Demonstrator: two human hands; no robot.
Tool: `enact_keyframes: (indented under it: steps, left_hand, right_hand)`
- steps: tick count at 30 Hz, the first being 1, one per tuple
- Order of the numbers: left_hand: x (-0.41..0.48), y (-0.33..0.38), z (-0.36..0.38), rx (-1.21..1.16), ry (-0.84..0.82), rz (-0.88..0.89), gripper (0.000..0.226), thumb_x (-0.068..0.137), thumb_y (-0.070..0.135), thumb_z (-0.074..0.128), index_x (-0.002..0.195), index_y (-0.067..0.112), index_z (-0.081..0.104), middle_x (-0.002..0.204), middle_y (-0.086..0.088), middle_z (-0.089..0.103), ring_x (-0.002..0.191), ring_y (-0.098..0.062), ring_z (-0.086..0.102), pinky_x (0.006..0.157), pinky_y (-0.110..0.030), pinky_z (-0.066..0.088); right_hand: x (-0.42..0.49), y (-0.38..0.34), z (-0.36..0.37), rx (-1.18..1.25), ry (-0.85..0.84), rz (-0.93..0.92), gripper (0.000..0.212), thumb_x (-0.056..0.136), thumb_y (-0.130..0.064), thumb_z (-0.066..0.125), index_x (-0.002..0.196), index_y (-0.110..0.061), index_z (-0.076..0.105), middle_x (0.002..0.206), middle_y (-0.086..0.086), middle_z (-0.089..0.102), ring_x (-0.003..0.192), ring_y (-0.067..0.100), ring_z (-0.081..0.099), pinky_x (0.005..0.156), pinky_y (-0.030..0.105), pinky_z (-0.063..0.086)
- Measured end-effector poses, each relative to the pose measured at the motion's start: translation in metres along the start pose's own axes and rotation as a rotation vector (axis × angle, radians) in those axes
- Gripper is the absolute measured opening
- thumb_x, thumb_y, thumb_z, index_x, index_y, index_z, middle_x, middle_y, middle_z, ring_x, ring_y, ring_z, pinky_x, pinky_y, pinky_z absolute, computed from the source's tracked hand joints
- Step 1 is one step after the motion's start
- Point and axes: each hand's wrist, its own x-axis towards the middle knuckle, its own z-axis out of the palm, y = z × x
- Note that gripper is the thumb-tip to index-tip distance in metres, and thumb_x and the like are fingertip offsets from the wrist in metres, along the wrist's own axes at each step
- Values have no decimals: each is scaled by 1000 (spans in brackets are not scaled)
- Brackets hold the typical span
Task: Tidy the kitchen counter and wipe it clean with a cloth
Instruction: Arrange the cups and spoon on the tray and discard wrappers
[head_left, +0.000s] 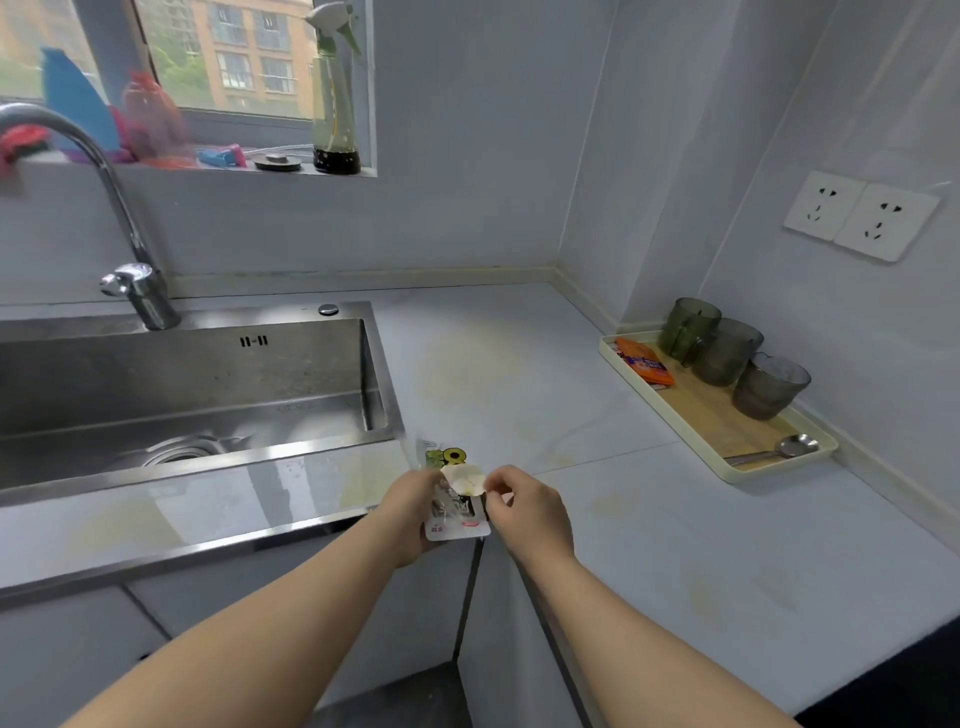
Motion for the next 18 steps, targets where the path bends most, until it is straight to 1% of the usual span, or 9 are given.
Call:
enact_keyframes:
  steps: [2,4,7,9,12,14,15,17,18]
  left_hand:
    - [-5,5,-13,-85,-35,21,24,98,28,44,93,11,60,80,-9,63,63,-22,64,49,-27,54]
    - [-10,9,-28,-147,-47,51,29,97,37,47,96,11,61,85,-10,64,71,-25,64,57,-33,57]
    - [-15,12,-61,-58,18,136,12,94,18,55,102,10,58,89,-10,64,71,-27,63,73,-39,55]
    - [-21,14,-93,-36,100,193,14,93,2,50,102,10,56,86,-11,65,70,-26,62,72,-36,53]
    - [-33,22,-152,-94,240,236,20,92,-2,48,106,9,55,89,-11,64,75,-27,62,72,-37,52]
    - [-42,24,-192,-154,321,260,20,92,-2,48,108,8,55,88,-11,63,74,-26,61,66,-35,54]
    - [-49,25,-212,-180,355,266,18,92,-3,47,105,8,54,87,-11,63,72,-25,61,57,-32,56]
    - [-68,24,-260,-237,442,276,15,93,-3,47,99,9,53,88,-12,62,71,-24,60,42,-27,53]
    - [-78,23,-283,-267,481,280,15,93,-2,47,100,10,53,92,-13,62,71,-25,60,43,-28,52]
  right_hand:
    - [0,-12,7,-20,-60,-54,20,87,-14,49,97,-19,66,84,-6,58,84,18,54,68,25,40]
    - [2,-24,14,-34,-101,-107,21,86,-13,49,97,-17,66,86,-4,62,84,17,54,69,25,41]
    - [4,-51,32,-9,-162,-174,22,87,-13,49,97,-19,68,103,-4,67,88,14,55,76,25,43]
    - [3,-76,51,2,-210,-229,24,88,-15,49,104,-22,67,110,-7,65,88,12,52,79,24,42]
    - [-3,-117,81,28,-273,-284,29,89,-14,47,111,-22,63,115,-5,63,89,11,51,83,25,43]
    - [-10,-143,103,10,-317,-299,30,87,-11,45,107,-20,65,117,-4,62,99,15,54,86,26,43]
    - [-15,-158,113,0,-339,-312,29,87,-10,44,103,-19,66,117,-4,61,104,16,55,84,26,42]
    - [-30,-193,143,-5,-389,-353,29,86,-9,43,99,-18,67,117,-3,61,101,15,54,81,25,42]
    - [-38,-209,159,2,-413,-378,29,85,-9,43,100,-18,66,118,-2,61,98,15,54,80,26,43]
